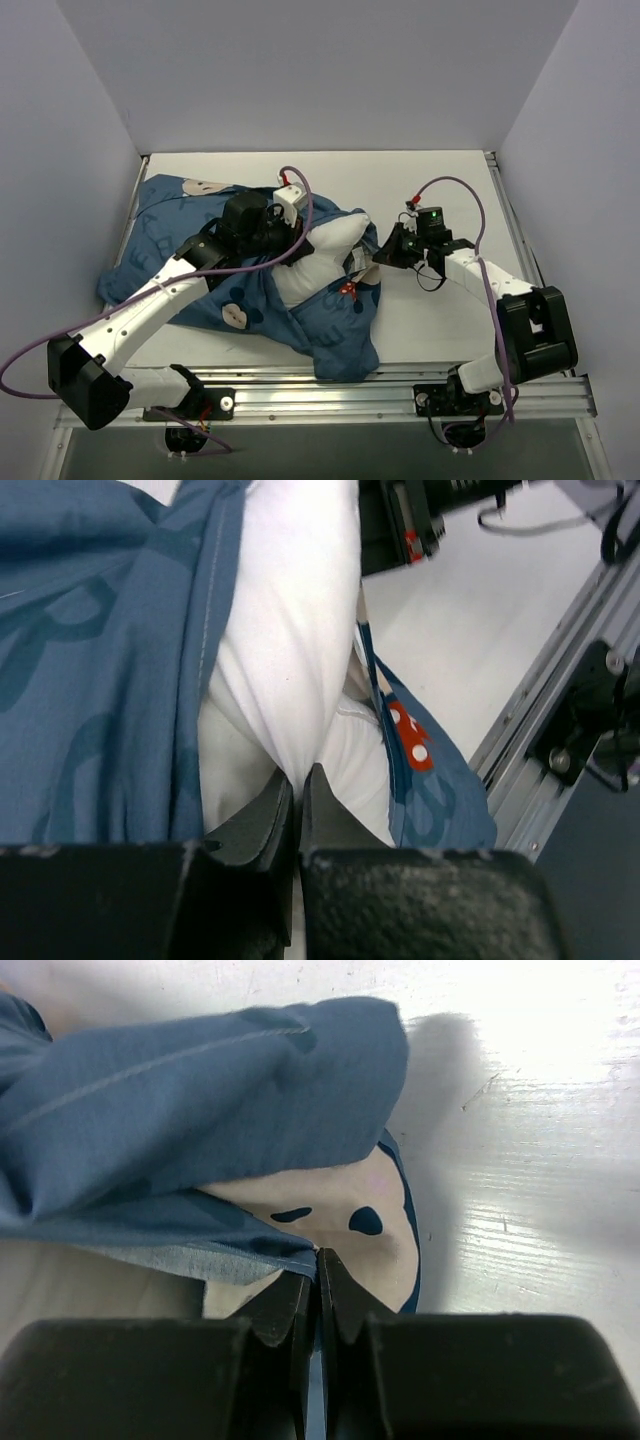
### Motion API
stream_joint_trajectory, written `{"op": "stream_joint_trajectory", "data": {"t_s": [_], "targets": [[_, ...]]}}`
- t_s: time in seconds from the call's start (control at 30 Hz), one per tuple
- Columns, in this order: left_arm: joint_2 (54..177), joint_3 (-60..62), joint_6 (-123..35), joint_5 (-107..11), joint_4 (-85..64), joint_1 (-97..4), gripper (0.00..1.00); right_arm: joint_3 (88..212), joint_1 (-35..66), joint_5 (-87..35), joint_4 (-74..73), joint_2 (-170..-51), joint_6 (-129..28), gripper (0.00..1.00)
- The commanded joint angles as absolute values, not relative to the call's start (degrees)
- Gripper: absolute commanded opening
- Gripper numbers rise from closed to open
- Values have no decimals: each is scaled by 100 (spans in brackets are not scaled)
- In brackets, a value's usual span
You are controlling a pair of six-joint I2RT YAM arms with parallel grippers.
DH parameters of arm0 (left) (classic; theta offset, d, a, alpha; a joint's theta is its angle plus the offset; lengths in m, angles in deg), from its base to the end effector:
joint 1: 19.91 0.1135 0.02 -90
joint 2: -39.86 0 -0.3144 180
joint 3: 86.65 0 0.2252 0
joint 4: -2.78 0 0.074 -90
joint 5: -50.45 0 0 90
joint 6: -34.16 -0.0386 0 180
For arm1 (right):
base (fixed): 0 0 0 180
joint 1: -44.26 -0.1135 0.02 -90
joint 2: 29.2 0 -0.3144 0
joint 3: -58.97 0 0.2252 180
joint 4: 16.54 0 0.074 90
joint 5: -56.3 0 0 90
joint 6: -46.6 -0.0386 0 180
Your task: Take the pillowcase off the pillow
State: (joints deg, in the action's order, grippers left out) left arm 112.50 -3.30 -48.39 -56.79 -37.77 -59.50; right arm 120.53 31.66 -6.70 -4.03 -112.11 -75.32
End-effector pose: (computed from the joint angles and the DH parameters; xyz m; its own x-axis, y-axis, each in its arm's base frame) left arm 0.1805 -0.1641 0.4003 -0.4848 0.2402 -0.8410 0.7502 0.6085 -0.2587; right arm 0.2704 0.0784 0.2831 -0.7588 0.3131 -0.5711 -0.1898 0.7325 0.6538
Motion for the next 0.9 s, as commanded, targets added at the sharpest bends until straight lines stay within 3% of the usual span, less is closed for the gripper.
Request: {"op": "stream_joint_trajectory", "data": {"t_s": [0.0, 0.23, 0.37, 0.4, 0.6, 0.7, 0.87], "targets": [[10735, -142, -4055, -5276, -2579, -5586, 2, 11714, 3222, -2148, -434, -11243, -7232, 0], [11963, 631, -3747, -4087, -2137, -5638, 2, 11626, 2677, -2393, -277, -10849, -7530, 1], [12563, 878, -3931, -3834, -2242, -5927, 2, 12003, 2589, -3053, 207, -10119, -7575, 16], [12668, 965, -3966, -3684, -2278, -5998, 2, 12100, 2580, -3115, 286, -9892, -7592, 26], [13371, 1282, -3765, -3139, -2357, -6270, 2, 12785, 2229, -3334, 787, -9573, -7952, 54], [13784, 1703, -3642, -2875, -2576, -6315, 2, 13032, 1825, -3544, 928, -9686, -8197, 60], [14400, 2459, -3510, -2558, -3042, -6394, 2, 13270, 1018, -3958, 1130, -10047, -8585, 62]]}}
